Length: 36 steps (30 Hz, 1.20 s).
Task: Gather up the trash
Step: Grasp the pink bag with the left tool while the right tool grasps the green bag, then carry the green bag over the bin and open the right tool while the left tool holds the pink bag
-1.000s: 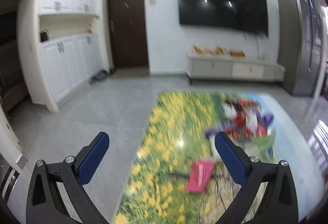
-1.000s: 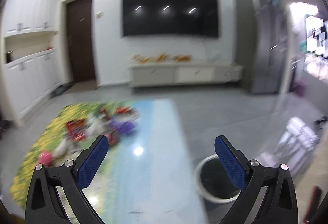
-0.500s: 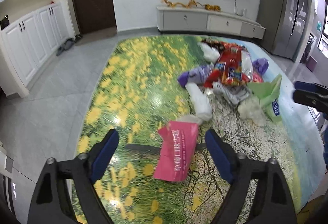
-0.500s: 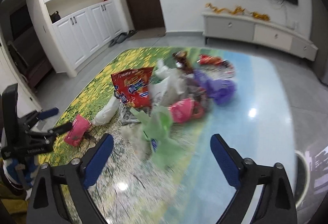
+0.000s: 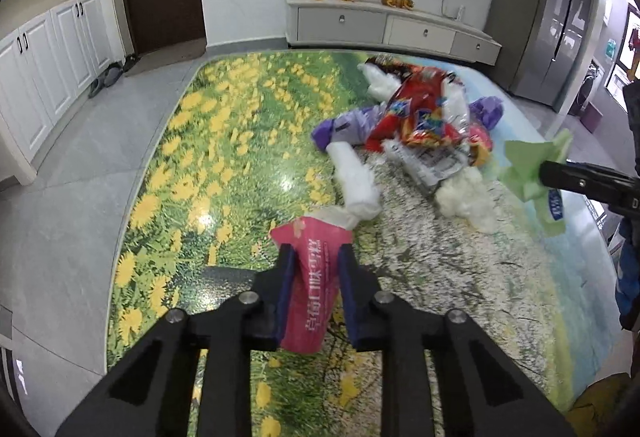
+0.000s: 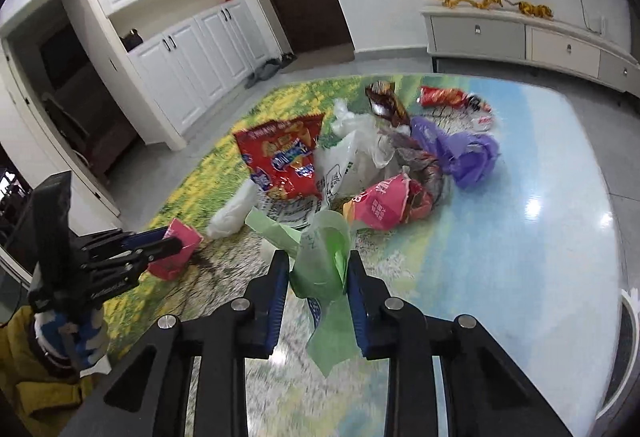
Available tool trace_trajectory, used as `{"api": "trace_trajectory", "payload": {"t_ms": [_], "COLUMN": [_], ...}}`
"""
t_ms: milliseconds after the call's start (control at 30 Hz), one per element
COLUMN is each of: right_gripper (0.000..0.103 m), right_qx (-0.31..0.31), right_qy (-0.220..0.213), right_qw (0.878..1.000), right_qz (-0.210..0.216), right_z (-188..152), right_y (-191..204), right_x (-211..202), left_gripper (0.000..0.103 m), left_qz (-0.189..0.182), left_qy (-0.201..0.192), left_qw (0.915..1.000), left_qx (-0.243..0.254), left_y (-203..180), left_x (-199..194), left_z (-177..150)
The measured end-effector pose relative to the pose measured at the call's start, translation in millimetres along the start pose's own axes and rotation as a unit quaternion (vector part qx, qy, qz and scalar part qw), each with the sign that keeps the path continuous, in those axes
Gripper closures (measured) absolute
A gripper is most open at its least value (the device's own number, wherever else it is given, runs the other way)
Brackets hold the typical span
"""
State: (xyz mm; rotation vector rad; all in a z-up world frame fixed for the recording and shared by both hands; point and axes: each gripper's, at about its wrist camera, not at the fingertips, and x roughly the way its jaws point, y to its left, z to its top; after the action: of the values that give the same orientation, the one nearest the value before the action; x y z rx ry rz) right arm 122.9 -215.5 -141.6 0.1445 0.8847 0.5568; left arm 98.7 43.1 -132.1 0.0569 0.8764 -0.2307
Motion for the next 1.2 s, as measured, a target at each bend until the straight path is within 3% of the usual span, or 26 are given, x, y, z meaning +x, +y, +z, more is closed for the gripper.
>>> {"api": "trace_trajectory", "payload": {"t_ms": [67, 233, 300, 400, 500, 700, 767, 833, 1000, 1200], "right_gripper": [0.076, 0.076, 0.076, 0.076, 0.076, 0.076, 0.076, 0.076, 0.076, 0.076], "right_qx": [0.001, 0.025, 0.049, 0.09, 0.125, 0.164, 0.163, 0.16, 0.157, 0.156], "right_qy": [-0.019, -0.058, -0.076, -0.1, -0.119, -0.143, -0.145, -0.147, -0.153, -0.149], "right_qw": [1.0, 0.997, 0.992, 0.983, 0.973, 0.963, 0.963, 0.964, 0.965, 0.966], "right_qz": [-0.003, -0.053, -0.085, -0.126, -0.151, -0.159, -0.159, -0.154, -0.143, -0.145], "right_z": [-5.5, -16.1, -24.1, -37.4, -55.4, -77.4, -76.7, -73.9, -71.8, -72.1], "right_y": [-2.0, -26.8, -50.0, -85.6, -113.8, -142.1, -142.5, -137.5, -129.9, -115.0], "right_x": [-21.6, -71.8, -98.3, -134.9, -164.1, -186.8, -184.5, -182.6, -178.0, -177.7], "left_gripper": [0.093, 0.095, 0.096, 0.098, 0.098, 0.09, 0.062, 0.05, 0.05, 0.05], "left_qz": [-0.005, -0.056, -0.095, -0.122, -0.146, -0.137, -0.119, -0.092, -0.071, -0.071], "left_qy": [-0.009, -0.03, -0.034, -0.041, -0.04, -0.041, -0.035, -0.037, 0.004, 0.037], "left_qw": [0.9999, 0.9959, 0.99, 0.9817, 0.9773, 0.9827, 0.9877, 0.9919, 0.9958, 0.9918], "left_qx": [0.009, 0.065, 0.099, 0.14, 0.148, 0.118, 0.096, 0.079, 0.057, 0.1], "left_y": [-6.8, -58.6, -95.7, -141.3, -162.9, -120.8, -91.4, -65.8, -27.4, -45.1], "left_x": [-8.8, -22.6, -22.5, -18.1, -18.8, -27.2, -28.2, -30.6, -18.4, 16.9], "left_z": [5.0, 35.2, 53.2, 72.7, 84.2, 86.8, 81.2, 67.9, 35.2, 8.1]}}
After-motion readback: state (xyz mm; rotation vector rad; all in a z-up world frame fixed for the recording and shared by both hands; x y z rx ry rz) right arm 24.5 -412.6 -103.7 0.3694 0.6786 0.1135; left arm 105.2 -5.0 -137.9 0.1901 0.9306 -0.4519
